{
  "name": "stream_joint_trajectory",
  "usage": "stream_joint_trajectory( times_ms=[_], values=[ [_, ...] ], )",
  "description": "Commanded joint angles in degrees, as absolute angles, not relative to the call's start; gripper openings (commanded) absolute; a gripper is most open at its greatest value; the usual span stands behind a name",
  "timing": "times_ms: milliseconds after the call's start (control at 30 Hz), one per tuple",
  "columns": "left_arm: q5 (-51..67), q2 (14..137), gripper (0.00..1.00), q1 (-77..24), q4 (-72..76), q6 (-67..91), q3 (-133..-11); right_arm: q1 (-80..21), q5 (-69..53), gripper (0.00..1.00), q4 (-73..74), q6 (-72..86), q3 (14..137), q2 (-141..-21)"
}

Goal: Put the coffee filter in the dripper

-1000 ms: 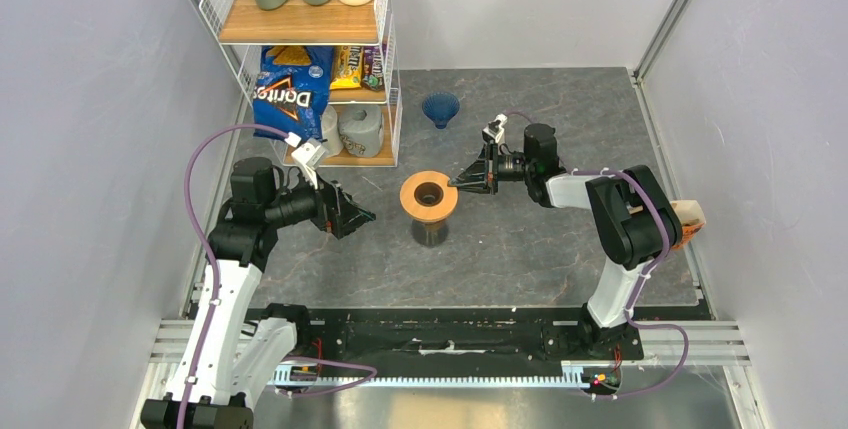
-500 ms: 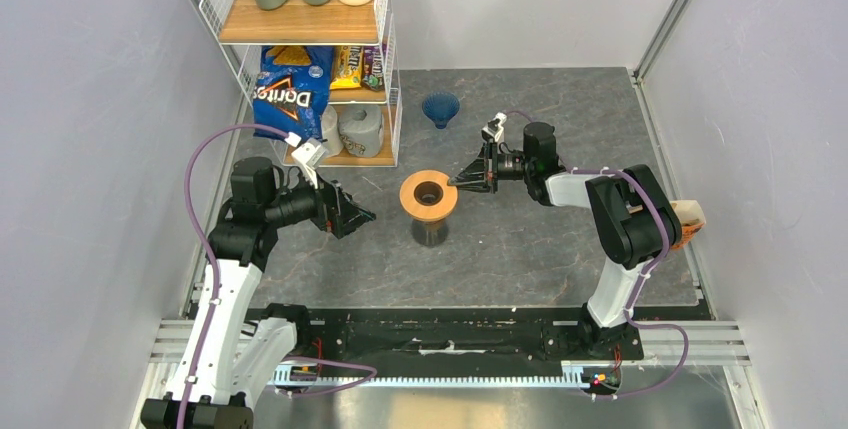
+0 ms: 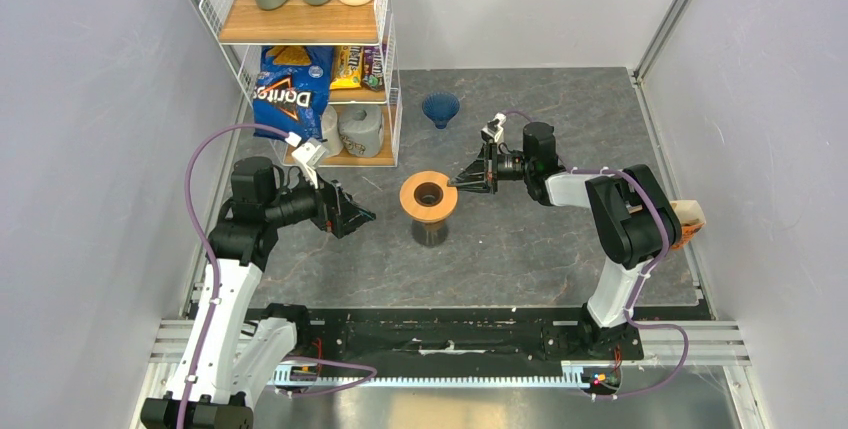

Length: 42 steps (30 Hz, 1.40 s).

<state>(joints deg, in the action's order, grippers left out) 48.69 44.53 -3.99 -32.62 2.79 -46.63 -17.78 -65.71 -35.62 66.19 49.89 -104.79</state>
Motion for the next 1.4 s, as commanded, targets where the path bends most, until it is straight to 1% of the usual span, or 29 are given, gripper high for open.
stream_joint_trajectory(
  times_ms=[0, 300, 600, 633, 900, 1067, 1200, 1333, 1367],
  values=[
    [50.76, 44.53, 1.00, -4.15, -30.74, 3.68, -46.63, -18.00, -67.14, 0.00, -36.40, 65.03, 51.08, -104.95],
    [50.89, 44.50, 1.00, -4.17, -30.81, 3.60, -46.67, -18.20, -67.04, 0.00, -34.97, 63.93, 51.23, -105.20],
    [51.00, 44.59, 1.00, -4.15, -31.04, 3.39, -46.91, -18.20, -66.91, 0.06, -33.93, 63.43, 51.77, -106.61],
    [50.98, 44.61, 1.00, -4.18, -31.16, 3.30, -46.94, -18.19, -66.87, 0.08, -33.88, 63.39, 51.72, -106.60],
    [50.89, 44.59, 1.00, -4.13, -31.20, 3.08, -46.83, -18.19, -66.93, 0.40, -33.38, 63.32, 51.99, -106.22],
    [50.72, 44.80, 1.00, -4.19, -31.37, 2.90, -46.85, -18.12, -67.14, 0.54, -31.94, 62.35, 52.18, -104.83],
    [50.71, 44.82, 1.00, -4.13, -31.77, 2.64, -47.10, -17.76, -66.85, 0.66, -27.61, 59.17, 53.03, -102.92],
    [50.58, 45.04, 1.00, -4.13, -32.71, 2.31, -47.94, -15.98, -66.26, 0.76, -16.23, 51.73, 56.00, -99.65],
    [50.55, 45.00, 1.00, -4.15, -33.02, 2.15, -48.14, -15.17, -65.98, 0.77, -12.65, 48.92, 57.01, -98.75]
  ],
)
